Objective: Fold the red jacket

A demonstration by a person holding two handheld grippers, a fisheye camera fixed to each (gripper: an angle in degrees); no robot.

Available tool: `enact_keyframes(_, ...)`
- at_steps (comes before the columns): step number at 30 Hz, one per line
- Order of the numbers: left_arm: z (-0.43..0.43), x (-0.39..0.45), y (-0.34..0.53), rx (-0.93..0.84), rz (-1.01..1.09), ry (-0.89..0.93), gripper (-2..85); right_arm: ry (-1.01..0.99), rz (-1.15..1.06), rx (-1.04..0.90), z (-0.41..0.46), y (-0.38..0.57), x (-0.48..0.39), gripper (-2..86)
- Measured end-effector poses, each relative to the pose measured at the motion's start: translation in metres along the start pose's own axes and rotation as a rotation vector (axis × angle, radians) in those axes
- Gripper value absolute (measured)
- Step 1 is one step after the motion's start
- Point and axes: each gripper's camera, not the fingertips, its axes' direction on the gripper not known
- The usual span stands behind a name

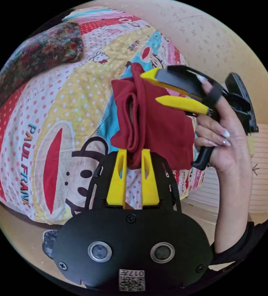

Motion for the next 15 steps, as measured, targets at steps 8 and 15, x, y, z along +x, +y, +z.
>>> enact_keyframes(8, -0.063, 0.066, -0.015, 0.065, 0.136, -0.068, 6.5, 0.293, -0.166, -0.119, -0.001, -0.013, -0.012, 8.8)
enact_keyframes(15, -0.111, 0.197, -0.027, 0.132, 0.349, 0.156, 6.5, -0.156, -0.026, 0.266, -0.161, 0.085, 0.158, 7.3)
